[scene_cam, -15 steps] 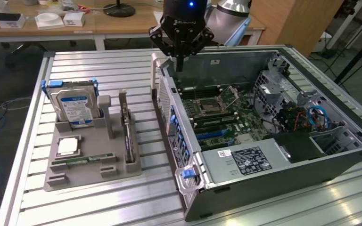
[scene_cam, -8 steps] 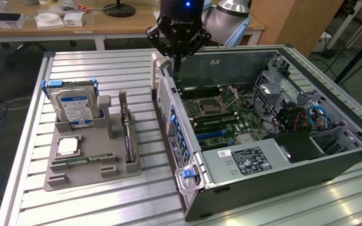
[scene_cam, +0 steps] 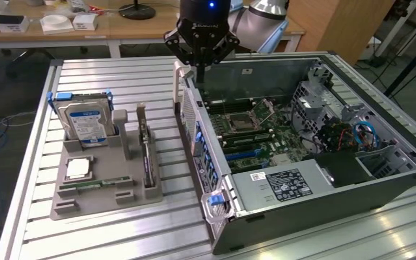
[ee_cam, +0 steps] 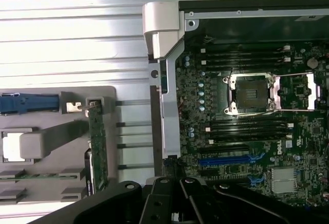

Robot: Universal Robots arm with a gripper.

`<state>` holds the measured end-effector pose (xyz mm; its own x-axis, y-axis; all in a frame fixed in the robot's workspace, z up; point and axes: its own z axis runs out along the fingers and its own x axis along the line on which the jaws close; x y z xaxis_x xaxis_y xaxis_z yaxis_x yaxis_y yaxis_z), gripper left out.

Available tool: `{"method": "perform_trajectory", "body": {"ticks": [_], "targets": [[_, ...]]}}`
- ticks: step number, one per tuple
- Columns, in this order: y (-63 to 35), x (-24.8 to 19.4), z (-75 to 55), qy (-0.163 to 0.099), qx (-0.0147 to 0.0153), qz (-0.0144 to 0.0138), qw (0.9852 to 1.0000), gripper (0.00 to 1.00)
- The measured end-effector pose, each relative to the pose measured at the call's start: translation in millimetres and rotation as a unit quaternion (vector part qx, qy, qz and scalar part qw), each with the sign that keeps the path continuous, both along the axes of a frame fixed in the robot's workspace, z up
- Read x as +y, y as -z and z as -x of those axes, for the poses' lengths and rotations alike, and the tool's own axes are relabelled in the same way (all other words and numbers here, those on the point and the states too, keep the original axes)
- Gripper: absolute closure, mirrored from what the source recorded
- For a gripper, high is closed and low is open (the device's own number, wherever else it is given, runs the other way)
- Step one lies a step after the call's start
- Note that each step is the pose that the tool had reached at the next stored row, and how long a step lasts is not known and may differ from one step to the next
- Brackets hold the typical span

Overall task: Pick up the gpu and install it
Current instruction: 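Reach for the gpu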

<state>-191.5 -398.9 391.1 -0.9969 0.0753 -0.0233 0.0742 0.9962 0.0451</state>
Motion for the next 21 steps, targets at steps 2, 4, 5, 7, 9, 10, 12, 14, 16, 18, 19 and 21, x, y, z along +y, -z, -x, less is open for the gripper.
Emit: {"method": "perform_trajectory", "body": {"ticks": [2,4,5,7,9,10,12,14,16,18,19,21], "targets": [[0.1,0.0,1.0,0.0,0.0,0.0,1.0,0.89],[0.1,0.0,2.0,0.0,0.0,0.0,1.0,0.89],[0.1,0.0,2.6,0.0,0.0,0.0,1.0,0.89],[0.2,0.0,3.7,0.0,0.0,0.0,1.0,0.89],[0.2,0.0,4.7,0.0,0.0,0.0,1.0,0.89],[0.3,0.0,5.1,0.0,0.0,0.0,1.0,0.89],[0.3,0.0,6.3,0.0,0.0,0.0,1.0,0.89],[0.4,0.0,7.6,0.0,0.0,0.0,1.0,0.89],[0.5,0.0,8.8,0.0,0.0,0.0,1.0,0.89],[0.5,0.0,10.2,0.0,0.0,0.0,1.0,0.89],[0.6,0.0,10.9,0.0,0.0,0.0,1.0,0.89],[0.7,0.0,12.2,0.0,0.0,0.0,1.0,0.89]]}}
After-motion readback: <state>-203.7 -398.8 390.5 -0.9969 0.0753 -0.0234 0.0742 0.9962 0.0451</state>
